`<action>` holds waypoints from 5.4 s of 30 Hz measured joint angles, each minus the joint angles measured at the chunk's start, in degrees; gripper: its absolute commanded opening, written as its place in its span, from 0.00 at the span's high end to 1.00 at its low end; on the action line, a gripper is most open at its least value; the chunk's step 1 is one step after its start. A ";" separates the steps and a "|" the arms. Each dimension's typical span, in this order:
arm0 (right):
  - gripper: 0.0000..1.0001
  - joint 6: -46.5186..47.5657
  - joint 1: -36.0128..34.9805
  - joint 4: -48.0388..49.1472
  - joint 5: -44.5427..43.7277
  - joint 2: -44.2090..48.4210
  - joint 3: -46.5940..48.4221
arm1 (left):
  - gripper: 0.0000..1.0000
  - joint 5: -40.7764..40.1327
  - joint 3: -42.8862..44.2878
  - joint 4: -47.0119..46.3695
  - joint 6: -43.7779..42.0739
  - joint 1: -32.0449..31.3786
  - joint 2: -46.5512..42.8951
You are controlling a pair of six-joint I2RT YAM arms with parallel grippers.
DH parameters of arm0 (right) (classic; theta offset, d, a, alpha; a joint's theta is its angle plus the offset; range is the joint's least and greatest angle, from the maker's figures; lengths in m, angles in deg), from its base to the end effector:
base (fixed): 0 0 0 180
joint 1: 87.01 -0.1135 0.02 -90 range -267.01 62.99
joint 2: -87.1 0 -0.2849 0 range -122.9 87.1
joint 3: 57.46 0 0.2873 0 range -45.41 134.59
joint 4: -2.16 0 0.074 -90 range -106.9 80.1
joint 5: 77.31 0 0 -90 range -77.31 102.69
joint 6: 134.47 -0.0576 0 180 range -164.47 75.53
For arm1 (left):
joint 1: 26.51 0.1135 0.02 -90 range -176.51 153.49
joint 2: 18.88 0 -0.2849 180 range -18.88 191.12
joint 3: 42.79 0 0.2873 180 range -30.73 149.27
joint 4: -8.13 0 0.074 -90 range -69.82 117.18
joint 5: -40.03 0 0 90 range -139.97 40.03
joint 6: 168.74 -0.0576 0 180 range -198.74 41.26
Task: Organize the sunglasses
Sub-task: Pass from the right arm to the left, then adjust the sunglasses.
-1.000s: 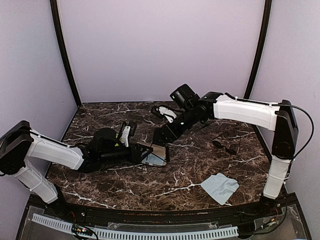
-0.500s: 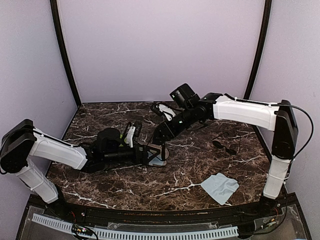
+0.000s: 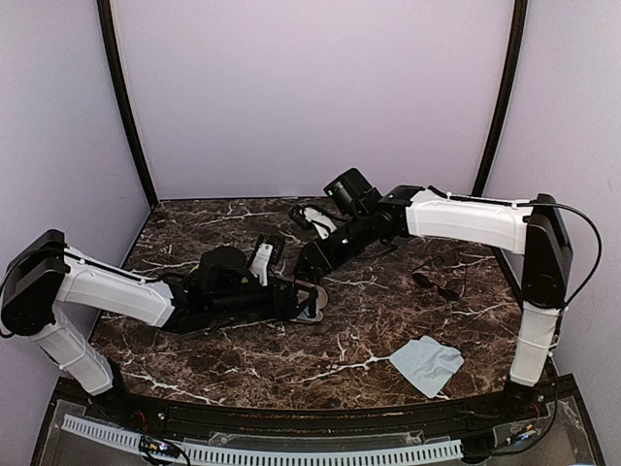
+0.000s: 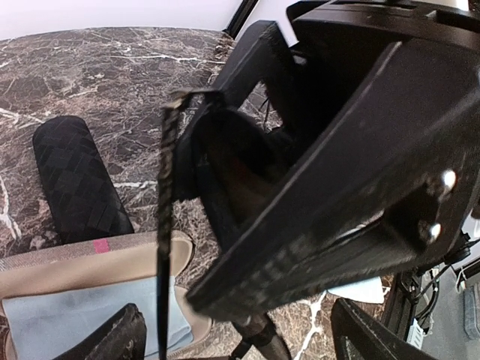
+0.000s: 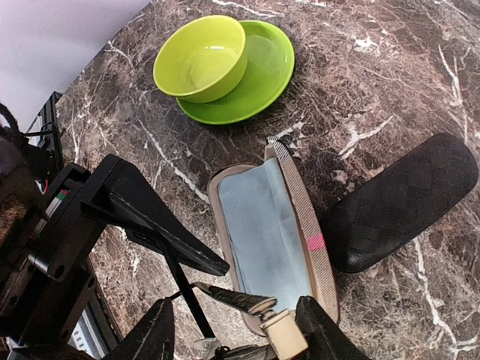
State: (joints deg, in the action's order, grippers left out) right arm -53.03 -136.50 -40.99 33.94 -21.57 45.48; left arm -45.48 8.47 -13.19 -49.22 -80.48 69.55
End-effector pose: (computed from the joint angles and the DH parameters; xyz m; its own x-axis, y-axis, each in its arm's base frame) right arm 0.2966 0.3793 0.2585 -0.6124 -0.5032 -0.6097 -0.7810 0.5047 0.3679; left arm 0.2126 -0.2999 0.1888 -0.5589 -0.0667 -0.8266 0.6610 0.5661 -0.4926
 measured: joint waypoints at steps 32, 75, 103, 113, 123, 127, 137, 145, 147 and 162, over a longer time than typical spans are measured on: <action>0.73 -3.56 -1.16 2.82 -0.26 -2.19 0.04 | 0.09 -9.75 1.25 3.02 2.67 -2.51 1.70; 0.68 -10.71 -3.13 5.53 -1.81 -4.39 1.14 | 0.59 -21.70 4.55 10.08 3.48 -5.18 3.15; 0.35 -11.47 -3.45 5.77 -1.81 -4.39 1.14 | 0.69 -23.50 -0.13 6.21 4.02 -5.44 1.20; 0.31 -11.41 -1.81 5.84 0.02 -4.37 1.11 | 0.69 -23.56 -2.01 5.53 4.28 -5.44 0.55; 0.28 -11.47 0.31 6.58 2.12 -1.97 -0.44 | 0.72 -23.41 -3.08 4.61 4.44 -5.44 0.11; 0.27 -11.50 1.55 7.61 2.78 0.31 -1.46 | 0.72 -23.39 -3.54 4.37 4.59 -5.44 -0.68; 0.19 -12.76 3.15 13.09 5.01 5.60 -7.61 | 0.71 -21.75 -5.75 1.81 5.68 -5.44 -4.87; 0.17 -16.26 2.40 19.89 9.84 5.49 -11.39 | 0.70 -19.87 -6.47 -1.70 5.81 -5.44 -5.33; 0.17 -16.96 2.03 21.44 10.91 5.38 -11.39 | 0.71 -19.63 -6.64 -2.14 5.86 -5.44 -5.33; 0.21 -18.56 -0.72 23.80 13.90 2.80 -10.82 | 0.70 -18.99 -6.67 -2.78 5.86 -5.44 -5.38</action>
State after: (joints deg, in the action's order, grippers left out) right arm -71.59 -137.23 -17.19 47.85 -18.77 34.67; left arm -64.47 1.80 -15.96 -43.37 -85.92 64.17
